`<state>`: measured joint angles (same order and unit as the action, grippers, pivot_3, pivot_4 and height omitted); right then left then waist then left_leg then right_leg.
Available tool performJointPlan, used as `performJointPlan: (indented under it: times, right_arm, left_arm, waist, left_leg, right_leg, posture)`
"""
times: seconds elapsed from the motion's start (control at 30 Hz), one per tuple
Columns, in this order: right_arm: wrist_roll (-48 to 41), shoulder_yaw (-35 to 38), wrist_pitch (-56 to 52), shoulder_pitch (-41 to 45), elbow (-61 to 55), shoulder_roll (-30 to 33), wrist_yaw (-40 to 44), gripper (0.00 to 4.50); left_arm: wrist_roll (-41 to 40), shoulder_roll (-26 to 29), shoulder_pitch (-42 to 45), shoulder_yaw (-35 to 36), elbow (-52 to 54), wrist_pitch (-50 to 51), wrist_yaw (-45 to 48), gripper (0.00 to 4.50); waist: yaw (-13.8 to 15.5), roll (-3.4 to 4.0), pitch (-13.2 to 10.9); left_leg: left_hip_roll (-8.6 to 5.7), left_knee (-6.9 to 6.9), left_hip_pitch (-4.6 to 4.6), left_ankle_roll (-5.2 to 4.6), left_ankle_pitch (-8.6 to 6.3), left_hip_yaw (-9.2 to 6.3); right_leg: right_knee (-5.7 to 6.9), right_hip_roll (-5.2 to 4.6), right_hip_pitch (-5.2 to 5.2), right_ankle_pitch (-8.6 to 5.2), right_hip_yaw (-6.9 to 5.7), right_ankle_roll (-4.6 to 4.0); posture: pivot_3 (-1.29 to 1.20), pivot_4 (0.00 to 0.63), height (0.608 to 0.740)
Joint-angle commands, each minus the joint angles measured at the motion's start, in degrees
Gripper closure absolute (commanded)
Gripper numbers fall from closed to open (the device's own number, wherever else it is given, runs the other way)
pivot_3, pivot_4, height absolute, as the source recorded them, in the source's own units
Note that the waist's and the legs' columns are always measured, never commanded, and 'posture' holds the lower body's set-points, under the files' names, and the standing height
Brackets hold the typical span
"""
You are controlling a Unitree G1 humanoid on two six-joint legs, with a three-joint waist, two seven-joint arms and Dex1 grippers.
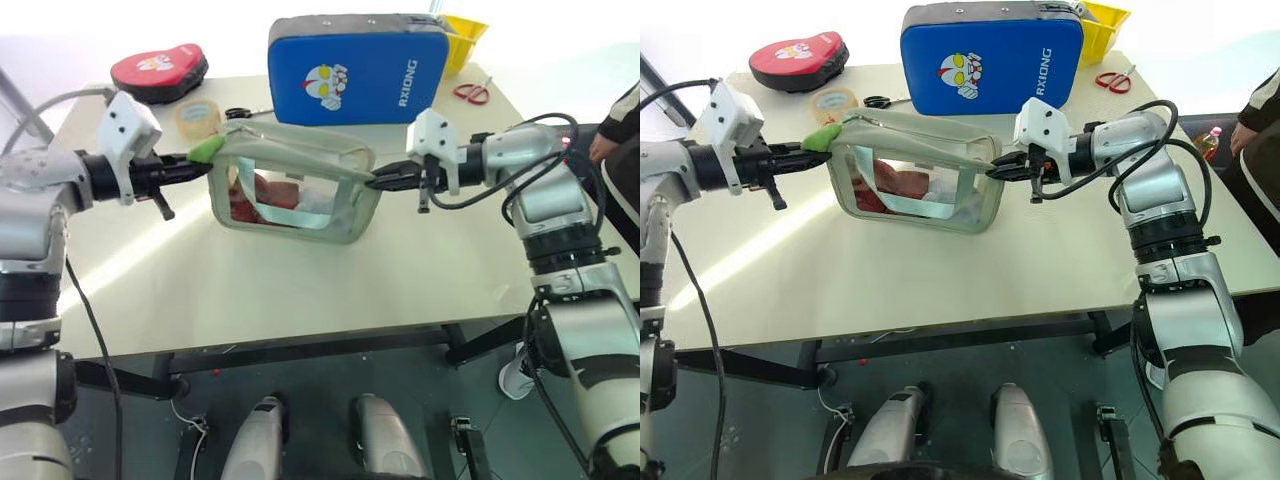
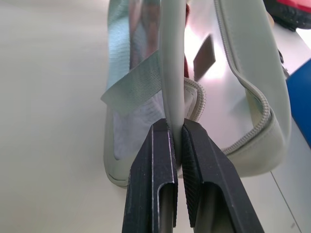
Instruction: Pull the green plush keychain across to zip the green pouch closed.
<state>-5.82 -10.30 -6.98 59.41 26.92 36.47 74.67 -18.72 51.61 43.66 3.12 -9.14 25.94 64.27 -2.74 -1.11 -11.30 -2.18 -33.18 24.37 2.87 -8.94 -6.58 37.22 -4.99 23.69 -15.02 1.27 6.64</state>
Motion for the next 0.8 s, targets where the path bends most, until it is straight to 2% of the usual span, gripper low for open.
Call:
performJointPlan:
  times: [0.03, 0.47, 0.5, 0.57, 0.6, 0.63, 0.67, 0.8]
  right_arm:
    - [-0.36, 0.86, 1.56, 1.76, -1.02, -0.79, -0.33, 4.5]
    - [-0.32, 0.67, 1.31, 1.24, -2.54, -0.97, 0.15, 4.5]
    - [-0.32, 0.66, 1.32, 1.26, -2.52, -1.0, 0.19, 4.5]
    - [-0.32, 0.61, 1.49, 1.36, -2.29, -1.06, 0.39, 4.5]
    - [-0.31, 0.58, 1.58, 1.4, -2.17, -1.08, 0.47, 4.5]
    - [-0.25, 0.55, 1.74, 1.49, -1.95, -1.14, 0.53, 4.5]
    - [-0.21, 0.54, 1.85, 1.56, -1.79, -1.18, 0.55, 4.5]
    - [-0.11, 0.5, 2.2, 1.78, -1.35, -1.43, 0.54, 4.5]
  left_arm:
    - [-2.0, 1.07, 2.25, 0.32, 3.79, 0.83, 2.99, 4.43]
    - [0.47, 3.76, -7.77, 1.49, 3.45, -0.89, 4.3, 4.43]
    - [0.05, 3.8, -7.92, 1.73, 3.69, -0.58, 4.45, 3.72]
    - [0.3, 3.69, -7.46, 2.12, 3.54, -0.73, 3.36, 2.97]
    - [0.35, 3.56, -6.91, 2.25, 3.27, -0.37, 2.73, 2.47]
    - [0.24, 3.62, -6.46, 2.22, 3.09, 0.0, 2.67, 1.76]
    - [0.14, 3.78, -6.25, 2.07, 3.07, 0.08, 2.91, 1.4]
    - [0.2, 3.55, -5.81, 2.01, 2.72, -0.53, 2.61, 1.4]
  waist:
    - [0.0, 0.0, 0.0]
    - [0.21, -0.01, 0.01]
    - [0.19, -0.01, 0.01]
    - [0.16, -0.01, 0.01]
    - [0.16, -0.01, 0.01]
    - [0.16, -0.01, 0.01]
    - [0.16, -0.01, 0.01]
    - [0.15, -0.01, 0.01]
  left_leg:
    - [0.0, 0.0, 0.0, 0.0, 0.0, 0.0]
    - [0.01, 0.0, 0.0, 0.0, 0.0, -0.01]
    - [0.01, -0.01, -0.02, 0.0, 0.0, -0.01]
    - [0.0, -0.01, -0.02, 0.0, 0.0, 0.0]
    - [0.0, -0.01, -0.01, 0.0, 0.0, -0.01]
    - [0.01, 0.0, -0.01, 0.0, 0.0, -0.01]
    - [0.01, -0.01, -0.01, 0.0, 0.0, -0.01]
    - [0.0, 0.0, -0.01, 0.0, 0.0, -0.01]
  right_leg:
    - [0.0, 0.0, 0.0, 0.0, 0.0, 0.0]
    - [0.0, 0.0, -0.01, 0.0, 0.0, 0.0]
    - [-0.02, 0.0, -0.05, 0.0, -0.01, 0.0]
    - [-0.02, -0.01, -0.05, 0.0, 0.0, 0.0]
    - [-0.01, -0.01, -0.03, 0.0, 0.0, -0.01]
    - [-0.01, 0.0, -0.02, 0.0, 0.0, 0.0]
    - [0.0, 0.0, -0.02, 0.0, 0.0, 0.0]
    - [0.0, 0.0, -0.03, 0.0, 0.0, 0.0]
  posture:
    - [0.0, 0.15, 0.74]
    - [0.0, 0.15, 0.74]
    - [0.0, 0.15, 0.74]
    - [0.0, 0.15, 0.74]
    - [0.0, 0.15, 0.74]
    - [0.0, 0.15, 0.74]
    - [0.0, 0.15, 0.74]
    - [0.0, 0.15, 0.74]
